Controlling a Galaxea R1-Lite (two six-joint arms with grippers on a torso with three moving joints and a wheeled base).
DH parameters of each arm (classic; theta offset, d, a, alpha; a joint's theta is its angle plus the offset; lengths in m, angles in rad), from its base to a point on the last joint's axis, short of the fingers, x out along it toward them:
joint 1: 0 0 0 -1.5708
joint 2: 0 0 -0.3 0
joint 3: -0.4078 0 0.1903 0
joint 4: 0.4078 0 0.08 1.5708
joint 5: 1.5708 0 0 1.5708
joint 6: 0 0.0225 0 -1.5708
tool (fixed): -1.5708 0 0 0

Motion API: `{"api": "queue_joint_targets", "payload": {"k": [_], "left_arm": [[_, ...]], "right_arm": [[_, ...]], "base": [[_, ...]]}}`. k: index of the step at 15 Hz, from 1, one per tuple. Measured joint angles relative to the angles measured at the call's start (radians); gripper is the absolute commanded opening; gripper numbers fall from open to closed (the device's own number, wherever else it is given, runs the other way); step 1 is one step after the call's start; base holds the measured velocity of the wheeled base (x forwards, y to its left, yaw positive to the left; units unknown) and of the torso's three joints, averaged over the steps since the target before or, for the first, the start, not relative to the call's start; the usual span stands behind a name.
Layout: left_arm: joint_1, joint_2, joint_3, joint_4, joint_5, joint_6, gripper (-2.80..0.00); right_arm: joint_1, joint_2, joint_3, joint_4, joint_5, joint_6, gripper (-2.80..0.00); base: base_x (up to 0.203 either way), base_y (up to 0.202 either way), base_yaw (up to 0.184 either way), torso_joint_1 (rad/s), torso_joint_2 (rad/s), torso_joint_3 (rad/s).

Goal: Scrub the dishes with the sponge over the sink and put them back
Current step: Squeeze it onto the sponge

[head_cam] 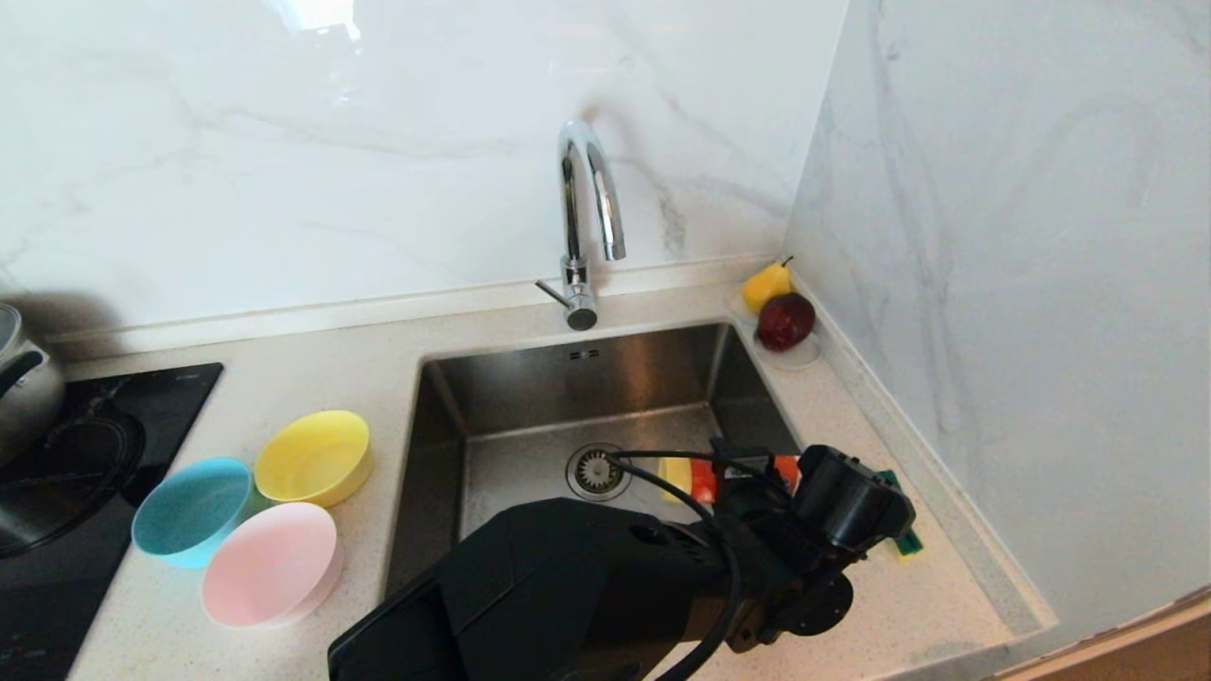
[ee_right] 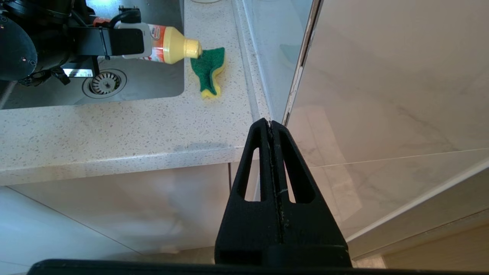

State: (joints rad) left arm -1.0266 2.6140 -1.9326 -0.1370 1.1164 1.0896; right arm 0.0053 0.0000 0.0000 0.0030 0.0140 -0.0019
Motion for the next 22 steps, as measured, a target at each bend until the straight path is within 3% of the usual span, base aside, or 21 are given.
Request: {"api": "queue_joint_targets", "payload": {"k": [12, 18, 22], "left_arm": [[-0.001, 0.002, 0.003, 0.013, -0.003, 0.024, -2.80], [-0.007, -0.007, 0.003, -0.008, -0.003, -0.004, -2.80], [-0.009, -0.024, 0.003, -0.097, -0.008, -0.059, -2.80]], "right_arm": [[0.000, 0.000, 0.000, 0.000, 0.000, -0.001, -2.80], [0.000, 0.000, 0.000, 0.000, 0.000, -0.001, -2.80], [0.000, 0.000, 0.000, 0.000, 0.000, 0.000, -2.80]], "base": [[0.000, 0.000, 0.000, 0.000, 0.00, 0.000], [0.000, 0.000, 0.000, 0.000, 0.00, 0.000], [0.000, 0.000, 0.000, 0.000, 0.00, 0.000]]}}
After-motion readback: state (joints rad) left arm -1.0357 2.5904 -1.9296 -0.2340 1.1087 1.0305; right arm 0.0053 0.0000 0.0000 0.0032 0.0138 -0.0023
